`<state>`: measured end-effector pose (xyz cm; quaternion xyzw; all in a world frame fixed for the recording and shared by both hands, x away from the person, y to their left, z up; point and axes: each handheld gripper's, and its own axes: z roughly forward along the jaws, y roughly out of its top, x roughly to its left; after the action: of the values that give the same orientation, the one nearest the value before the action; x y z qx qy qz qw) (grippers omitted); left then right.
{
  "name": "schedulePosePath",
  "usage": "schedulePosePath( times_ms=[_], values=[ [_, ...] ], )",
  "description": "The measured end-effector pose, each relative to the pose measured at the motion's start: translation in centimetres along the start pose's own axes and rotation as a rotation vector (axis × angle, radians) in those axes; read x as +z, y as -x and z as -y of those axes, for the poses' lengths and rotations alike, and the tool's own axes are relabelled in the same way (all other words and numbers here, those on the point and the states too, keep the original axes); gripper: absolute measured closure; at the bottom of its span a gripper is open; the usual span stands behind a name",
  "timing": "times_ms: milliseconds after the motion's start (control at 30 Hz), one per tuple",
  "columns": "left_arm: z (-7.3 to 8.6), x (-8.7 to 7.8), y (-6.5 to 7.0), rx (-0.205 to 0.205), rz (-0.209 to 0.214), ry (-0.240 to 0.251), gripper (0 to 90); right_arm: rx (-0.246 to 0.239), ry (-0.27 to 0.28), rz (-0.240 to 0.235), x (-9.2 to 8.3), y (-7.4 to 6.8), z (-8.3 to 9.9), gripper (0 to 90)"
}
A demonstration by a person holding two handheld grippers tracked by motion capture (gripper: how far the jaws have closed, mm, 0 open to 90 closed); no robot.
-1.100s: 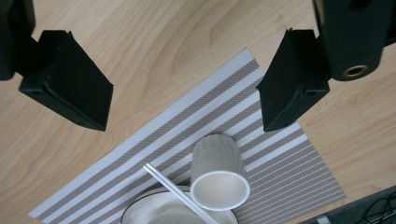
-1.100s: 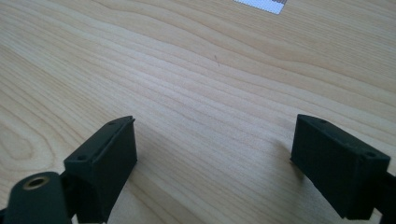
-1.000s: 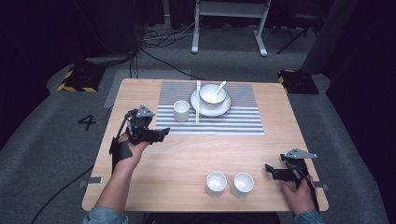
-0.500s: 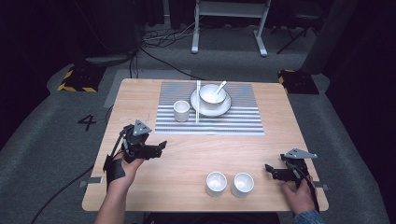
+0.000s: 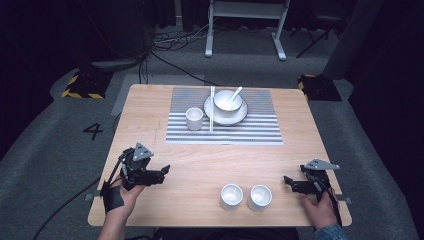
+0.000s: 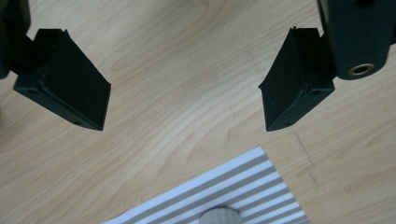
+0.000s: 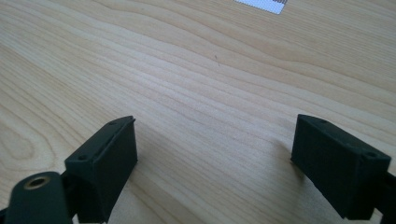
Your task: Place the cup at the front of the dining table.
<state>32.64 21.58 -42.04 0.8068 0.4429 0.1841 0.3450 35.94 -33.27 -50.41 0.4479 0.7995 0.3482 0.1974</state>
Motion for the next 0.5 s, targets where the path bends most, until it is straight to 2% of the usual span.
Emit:
schedulePosePath(
  times_ms=[267,500],
  values=[
    [2.4,-0.3,-0.4,-0.035,0.011,0.004,15.9,0.0,0.0,0.0,0.0,0.0,0.0,14.3],
    [4.1,0.2,-0.7,-0.078,0.014,0.0,15.9,0.0,0.0,0.0,0.0,0.0,0.0,14.3]
  ],
)
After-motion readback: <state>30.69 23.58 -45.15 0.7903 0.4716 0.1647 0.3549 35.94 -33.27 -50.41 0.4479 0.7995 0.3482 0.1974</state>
